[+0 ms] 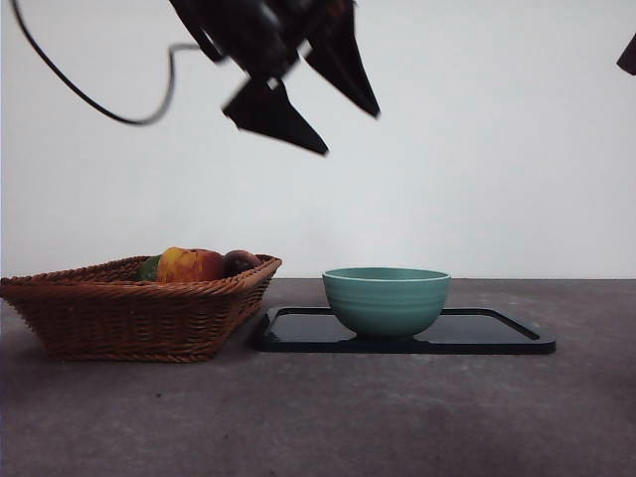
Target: Pick up the wifruite, put it on the bowl, pick up the plate, put it on desk
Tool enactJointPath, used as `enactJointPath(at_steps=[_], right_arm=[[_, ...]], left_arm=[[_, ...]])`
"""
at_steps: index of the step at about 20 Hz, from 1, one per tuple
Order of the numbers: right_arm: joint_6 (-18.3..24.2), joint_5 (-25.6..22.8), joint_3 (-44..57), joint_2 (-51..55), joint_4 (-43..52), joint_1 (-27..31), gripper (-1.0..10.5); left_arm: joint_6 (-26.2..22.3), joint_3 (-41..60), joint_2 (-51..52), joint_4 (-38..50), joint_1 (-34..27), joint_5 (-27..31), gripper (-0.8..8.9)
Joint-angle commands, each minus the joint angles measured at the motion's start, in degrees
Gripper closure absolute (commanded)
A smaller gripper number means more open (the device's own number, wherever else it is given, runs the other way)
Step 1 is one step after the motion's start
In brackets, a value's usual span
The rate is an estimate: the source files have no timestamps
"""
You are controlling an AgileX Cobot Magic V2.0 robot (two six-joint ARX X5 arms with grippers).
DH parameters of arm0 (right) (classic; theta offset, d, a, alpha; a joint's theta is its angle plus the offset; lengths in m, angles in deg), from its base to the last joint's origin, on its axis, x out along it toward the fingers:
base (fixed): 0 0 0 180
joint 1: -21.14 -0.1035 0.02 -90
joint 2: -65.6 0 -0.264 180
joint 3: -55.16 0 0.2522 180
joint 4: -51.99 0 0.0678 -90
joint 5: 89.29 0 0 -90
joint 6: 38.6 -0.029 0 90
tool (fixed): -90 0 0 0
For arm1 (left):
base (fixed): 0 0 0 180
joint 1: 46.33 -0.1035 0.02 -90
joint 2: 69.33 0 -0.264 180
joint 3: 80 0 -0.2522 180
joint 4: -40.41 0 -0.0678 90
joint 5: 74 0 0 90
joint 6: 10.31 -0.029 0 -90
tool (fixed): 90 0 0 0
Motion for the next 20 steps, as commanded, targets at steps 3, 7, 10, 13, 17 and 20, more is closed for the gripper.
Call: enactJointPath(at_steps=[3, 7, 10, 13, 17, 20], right_arm=[[0.1, 0.2, -0.5, -0.2, 0.5, -0.3, 7.8], [0.1, -0.3, -0.5, -0.2, 0.5, -0.3, 7.8], [0.1, -0.3, -0.5, -0.2, 0.5, -0.3, 7.8], [0.1, -0.3, -0.5, -0.2, 0.5, -0.3, 7.8], [0.0, -0.3, -0.5, -0.2, 0.5, -0.3, 7.8], [0.1, -0.3, -0.5, -0.2, 0.5, -0.3, 7.8]], left_arm=[[-3.9, -5.0, -8.1, 0.7, 1.4, 2.4, 4.11], [-7.3, -5.2, -12.7, 2.8, 2.9, 5.8, 4.11], [-9.7, -5.2, -15.4, 3.5, 4.0, 7.5, 4.11], [-11.6, -5.2, -17.3, 4.2, 4.8, 9.7, 4.11], [-12.4, -5.2, -18.7, 5.3, 5.4, 10.3, 4.11], [-12.4, -5.2, -18.9, 6.2, 5.5, 10.3, 4.11]])
